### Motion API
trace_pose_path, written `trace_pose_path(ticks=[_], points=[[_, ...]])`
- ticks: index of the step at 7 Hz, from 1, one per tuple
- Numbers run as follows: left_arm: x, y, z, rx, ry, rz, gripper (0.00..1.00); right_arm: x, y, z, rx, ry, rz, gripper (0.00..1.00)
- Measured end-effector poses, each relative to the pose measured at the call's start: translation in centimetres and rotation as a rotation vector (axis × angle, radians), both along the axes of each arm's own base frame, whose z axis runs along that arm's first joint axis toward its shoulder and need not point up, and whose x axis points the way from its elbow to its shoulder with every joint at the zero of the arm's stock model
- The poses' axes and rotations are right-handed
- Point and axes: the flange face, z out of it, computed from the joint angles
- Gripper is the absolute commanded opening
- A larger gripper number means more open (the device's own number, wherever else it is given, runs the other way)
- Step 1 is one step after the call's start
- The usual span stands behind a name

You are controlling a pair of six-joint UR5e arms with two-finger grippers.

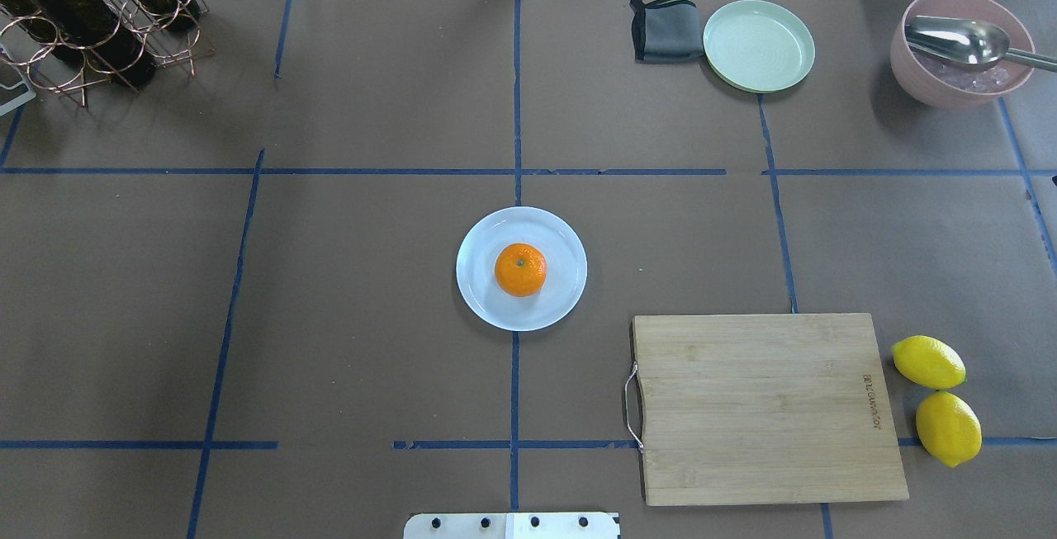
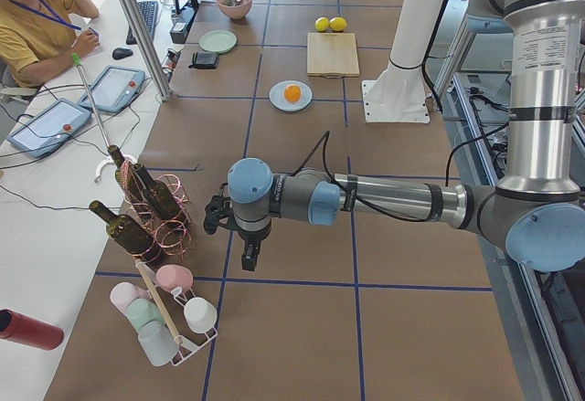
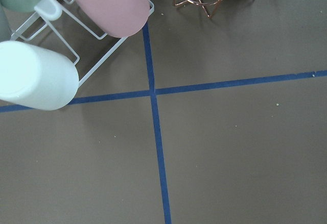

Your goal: Pick orange to plate

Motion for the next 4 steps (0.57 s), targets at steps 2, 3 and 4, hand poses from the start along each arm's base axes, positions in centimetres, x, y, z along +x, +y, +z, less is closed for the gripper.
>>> trace_pose_path(ticks=[2,3,4], points=[[0.0,0.2,-1.1,0.019,0.001,-0.001,1.00,0.3,0.3,0.5,-0.033,0.006,0.026,1.00],[0.0,0.1,-1.6,0.027,0.008,0.000,1.00,0.5,0.6,1.6,-0.072,0.018,0.045,1.00],[0.2,0.1,-2.1,0.034,0.036,0.003,1.00,0.6,1.2,2.7,-0.100,0.026,0.053,1.00]])
